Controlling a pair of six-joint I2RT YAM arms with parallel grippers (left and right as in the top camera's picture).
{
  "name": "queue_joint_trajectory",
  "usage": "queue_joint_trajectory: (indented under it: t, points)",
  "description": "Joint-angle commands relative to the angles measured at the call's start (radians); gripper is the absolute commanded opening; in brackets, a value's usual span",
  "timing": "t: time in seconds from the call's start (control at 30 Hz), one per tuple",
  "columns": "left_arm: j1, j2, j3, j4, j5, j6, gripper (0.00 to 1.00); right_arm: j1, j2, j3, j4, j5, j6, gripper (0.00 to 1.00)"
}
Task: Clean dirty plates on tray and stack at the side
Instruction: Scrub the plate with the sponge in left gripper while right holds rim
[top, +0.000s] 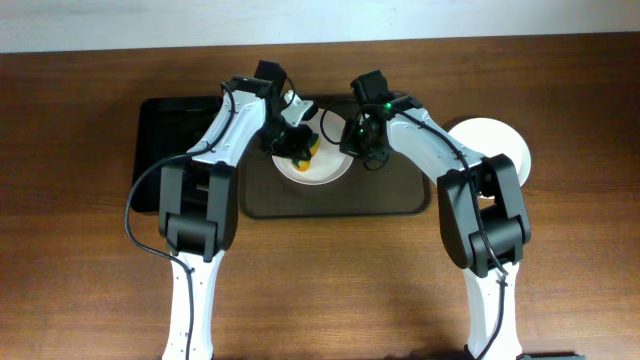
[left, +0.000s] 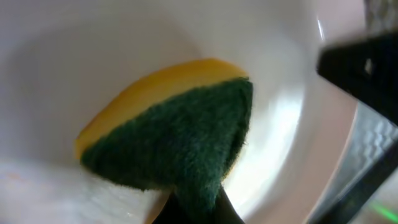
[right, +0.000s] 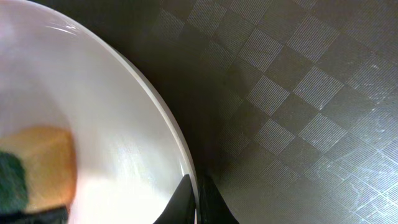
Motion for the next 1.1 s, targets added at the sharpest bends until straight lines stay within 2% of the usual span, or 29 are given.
queue_joint_trajectory:
  t: [0.0,0.1,0.2,0.3,0.4,0.47,0.57,0.63,0.7,0.87,1.07]
  points:
    - [0.000,0.034,-0.014,0.086,-0.346,-0.131,0.01,-0.003,0.025,-0.022,-0.004,0.040,0.016,0.04]
    - [-0.001,0.034,-0.014,0.182,-0.417,-0.137,0.01,-0.003,0.025,-0.022,-0.003,0.040,0.016,0.04]
    - [-0.002,0.034,-0.014,0.183,-0.426,-0.137,0.01,-0.003,0.025,-0.022,-0.003,0.040,0.016,0.04]
    - [-0.003,0.034,-0.014,0.105,-0.426,-0.137,0.01,-0.003,0.025,-0.022,-0.003,0.040,0.016,0.04]
    - [-0.006,0.034,-0.014,-0.049,-0.420,-0.136,0.01,-0.003,0.025,-0.022,0.000,0.040,0.016,0.04]
    - [-0.006,0.034,-0.014,-0.124,-0.360,-0.072,0.01,-0.003,0.025,-0.022,0.000,0.040,0.016,0.04]
    - [-0.006,0.034,-0.014,-0.187,-0.148,0.087,0.01,-0.003,0.025,-0.022,0.000,0.040,0.016,0.04]
    - [-0.006,0.034,-0.014,-0.201,-0.003,0.178,0.01,-0.003,0.025,-0.022,0.000,0.040,0.016,0.04]
    - [-0.006,0.034,-0.014,-0.183,0.097,0.213,0.01,-0.003,0.025,-0.022,0.000,0.040,0.016,0.04]
    - [-0.004,0.034,-0.014,-0.036,0.131,0.168,0.01,-0.003,0.025,-0.022,0.000,0.040,0.016,0.04]
    - [0.015,0.034,-0.014,0.137,-0.045,-0.063,0.01,-0.003,0.025,-0.022,0.000,0.040,0.015,0.04]
